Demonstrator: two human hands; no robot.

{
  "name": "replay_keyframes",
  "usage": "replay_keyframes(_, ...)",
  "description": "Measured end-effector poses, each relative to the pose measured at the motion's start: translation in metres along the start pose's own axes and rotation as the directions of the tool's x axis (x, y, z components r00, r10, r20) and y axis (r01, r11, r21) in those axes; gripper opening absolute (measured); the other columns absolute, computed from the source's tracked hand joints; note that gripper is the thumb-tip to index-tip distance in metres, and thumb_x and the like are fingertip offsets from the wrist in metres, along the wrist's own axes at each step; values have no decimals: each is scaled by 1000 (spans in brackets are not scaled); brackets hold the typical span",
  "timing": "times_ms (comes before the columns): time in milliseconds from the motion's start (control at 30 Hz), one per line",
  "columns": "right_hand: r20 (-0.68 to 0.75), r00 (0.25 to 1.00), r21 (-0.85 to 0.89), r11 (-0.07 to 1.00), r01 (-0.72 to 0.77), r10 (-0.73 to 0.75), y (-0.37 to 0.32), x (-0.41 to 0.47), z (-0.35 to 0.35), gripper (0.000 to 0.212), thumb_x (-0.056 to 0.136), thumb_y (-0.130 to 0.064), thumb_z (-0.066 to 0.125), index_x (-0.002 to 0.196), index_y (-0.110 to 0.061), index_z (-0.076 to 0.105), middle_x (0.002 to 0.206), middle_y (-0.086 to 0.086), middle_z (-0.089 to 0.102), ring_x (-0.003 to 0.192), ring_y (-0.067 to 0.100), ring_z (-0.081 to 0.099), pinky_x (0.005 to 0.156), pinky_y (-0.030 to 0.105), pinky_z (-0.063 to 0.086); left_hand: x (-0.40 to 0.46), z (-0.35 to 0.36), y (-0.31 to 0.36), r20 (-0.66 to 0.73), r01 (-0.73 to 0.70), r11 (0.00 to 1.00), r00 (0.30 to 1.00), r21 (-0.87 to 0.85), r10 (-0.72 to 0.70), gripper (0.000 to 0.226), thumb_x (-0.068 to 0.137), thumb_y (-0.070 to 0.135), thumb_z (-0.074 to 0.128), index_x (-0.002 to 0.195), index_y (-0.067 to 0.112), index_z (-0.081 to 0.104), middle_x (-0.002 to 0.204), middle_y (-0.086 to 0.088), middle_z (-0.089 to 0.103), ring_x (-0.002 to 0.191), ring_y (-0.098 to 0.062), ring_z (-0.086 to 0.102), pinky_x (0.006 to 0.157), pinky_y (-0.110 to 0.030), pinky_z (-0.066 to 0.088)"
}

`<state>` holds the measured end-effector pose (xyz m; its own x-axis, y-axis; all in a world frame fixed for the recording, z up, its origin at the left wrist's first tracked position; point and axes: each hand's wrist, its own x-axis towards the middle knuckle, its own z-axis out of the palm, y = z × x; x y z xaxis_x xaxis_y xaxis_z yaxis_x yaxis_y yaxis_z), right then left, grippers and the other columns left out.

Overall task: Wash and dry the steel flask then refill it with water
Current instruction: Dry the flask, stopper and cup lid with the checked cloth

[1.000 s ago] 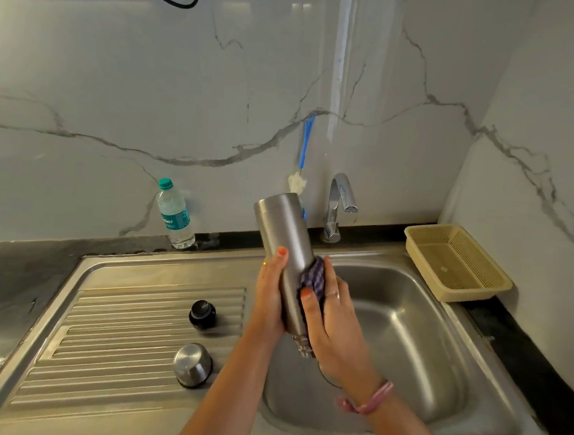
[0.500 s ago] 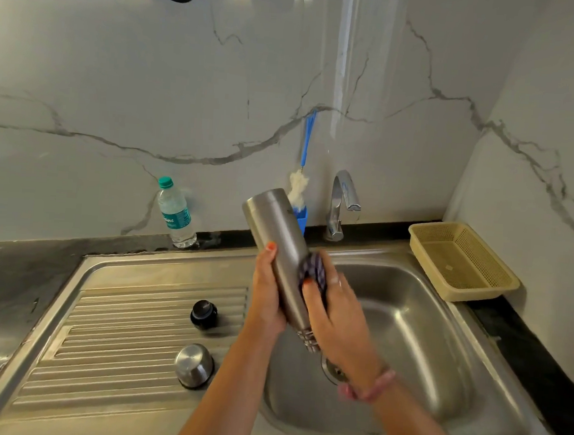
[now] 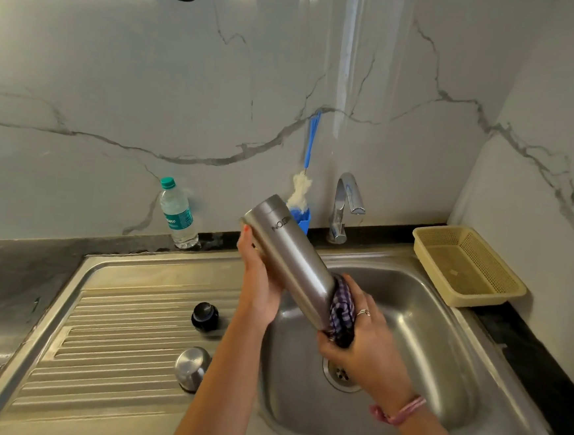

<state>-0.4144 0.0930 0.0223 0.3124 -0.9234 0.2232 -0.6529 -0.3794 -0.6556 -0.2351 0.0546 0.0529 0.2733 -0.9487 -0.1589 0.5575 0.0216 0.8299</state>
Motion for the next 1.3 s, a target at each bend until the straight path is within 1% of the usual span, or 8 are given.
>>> replay_keyframes(267,175,984,-82,995,56,-41,-19,2,5,103,86,-54,56,141,-31,-28,152,-6,19,137,11,20,112,24,19,-15,7,8,-130,39,998,991,-54,-45,64,83,79,38,107,26,64,92,-4,75,94,-23,69,78,-37,55)
replay_keyframes(400,167,976,25,990,139,-141,-41,12,1,90,83,-73,21,149,-25,-19,152,-3,21,133,10,23,115,32,25,-20,6,7,-44,37,998,998,-52,-39,84,72,80,45,127,18,58,104,-11,73,99,-27,69,89,-42,54)
replay_keyframes(500,52,985,43,985,164,-166,-65,36,-2,86,85,-73,9,154,-23,-7,154,1,22,137,16,24,116,37,23,-25,9,-2,58,27,999,998,-45,-24,84,82,78,38,137,17,54,124,-11,68,115,-26,65,101,-42,48)
replay_keyframes(600,-70,988,52,988,143,-139,-83,72,-5,72,96,-61,20,155,-22,6,148,6,36,133,22,33,114,40,29,-32,11,-12,78,33,999,996,-21,-32,76,80,77,40,136,27,57,126,-7,68,115,-22,66,95,-38,51)
replay_keyframes(767,-71,990,61,990,125,-121,-82,83,-2,61,99,-50,34,153,-32,12,144,4,40,130,22,37,110,40,34,-30,10,-13,56,45,999,997,-1,-45,79,76,78,45,134,27,58,122,-8,71,112,-25,68,98,-43,51)
replay_keyframes(933,-74,959,-197,947,255,-273,-45,24,17,68,94,-57,28,153,-31,10,145,7,38,118,25,46,100,42,44,-23,2,-1,-50,47,993,997,-111,-53,83,78,79,44,126,13,61,114,-14,72,108,-29,68,97,-42,51)
replay_keyframes(1067,-54,982,-49,983,178,-180,-16,-14,27,67,94,-59,30,152,-38,2,141,-4,37,123,12,38,106,34,39,-19,-4,0,-137,54,996,989,-65,-62,83,69,81,49,121,17,62,97,-9,74,98,-28,67,89,-41,54)
replay_keyframes(1300,-191,972,73,985,154,-138,-63,65,-2,74,88,-64,25,153,-29,17,138,4,43,123,19,41,108,35,35,-32,11,-22,83,61,998,995,25,-63,77,81,76,40,136,24,56,127,-9,68,117,-27,64,101,-43,48)
